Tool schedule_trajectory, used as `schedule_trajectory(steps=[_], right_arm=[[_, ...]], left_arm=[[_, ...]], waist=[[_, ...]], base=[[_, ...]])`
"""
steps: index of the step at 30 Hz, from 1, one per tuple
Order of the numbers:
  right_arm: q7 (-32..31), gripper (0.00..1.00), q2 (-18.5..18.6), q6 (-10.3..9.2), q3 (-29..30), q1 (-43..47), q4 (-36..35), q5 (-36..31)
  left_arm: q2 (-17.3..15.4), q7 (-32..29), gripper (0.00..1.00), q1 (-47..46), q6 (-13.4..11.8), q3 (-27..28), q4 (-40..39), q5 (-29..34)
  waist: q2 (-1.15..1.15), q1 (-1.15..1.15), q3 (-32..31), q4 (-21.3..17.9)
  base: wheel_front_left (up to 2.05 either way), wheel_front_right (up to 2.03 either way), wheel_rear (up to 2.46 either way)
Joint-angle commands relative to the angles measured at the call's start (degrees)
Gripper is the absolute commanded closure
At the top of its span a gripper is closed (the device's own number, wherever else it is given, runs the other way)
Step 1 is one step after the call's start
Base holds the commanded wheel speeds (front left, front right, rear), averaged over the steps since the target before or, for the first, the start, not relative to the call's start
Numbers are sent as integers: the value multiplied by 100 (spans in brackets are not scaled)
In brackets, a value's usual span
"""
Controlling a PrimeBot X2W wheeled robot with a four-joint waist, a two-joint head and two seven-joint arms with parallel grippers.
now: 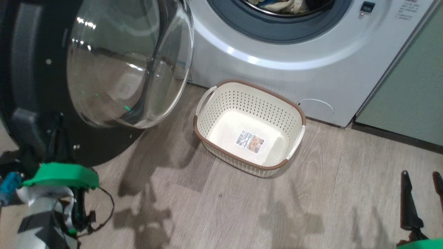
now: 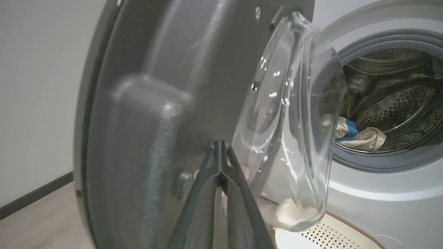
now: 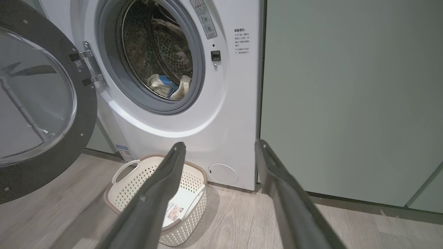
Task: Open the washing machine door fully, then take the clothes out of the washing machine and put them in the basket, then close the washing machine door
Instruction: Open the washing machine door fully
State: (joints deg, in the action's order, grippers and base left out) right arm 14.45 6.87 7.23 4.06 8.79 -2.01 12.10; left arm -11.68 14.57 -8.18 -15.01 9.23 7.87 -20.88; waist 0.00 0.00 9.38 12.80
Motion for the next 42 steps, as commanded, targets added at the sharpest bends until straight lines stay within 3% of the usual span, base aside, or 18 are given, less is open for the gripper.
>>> schedule_trajectory(steps=[1,16,22,34,42], right_arm=[[55,0,167,25,-71,-203,-200,12],[55,0,453,25,-33,-266,-390,-1],[55,0,508,25,-27,-307,-450,-14],[55,0,502,25,-42,-405,-435,-25],[55,0,424,25,-36,-477,-419,-42]], left_arm=[[-189,40,100,-353,25,340,-92,43],[-224,42,100,-1410,835,1466,963,477],[-273,42,100,-1785,996,1885,1345,709],[-159,42,100,-2014,1297,2435,1528,1063],[145,42,100,-1671,1600,2794,1176,1235]], waist=[[0,0,64,39],[0,0,616,143],[0,0,785,133],[0,0,869,110],[0,0,804,62]], base=[[0,0,0],[0,0,0],[0,0,0],[0,0,0],[0,0,0]])
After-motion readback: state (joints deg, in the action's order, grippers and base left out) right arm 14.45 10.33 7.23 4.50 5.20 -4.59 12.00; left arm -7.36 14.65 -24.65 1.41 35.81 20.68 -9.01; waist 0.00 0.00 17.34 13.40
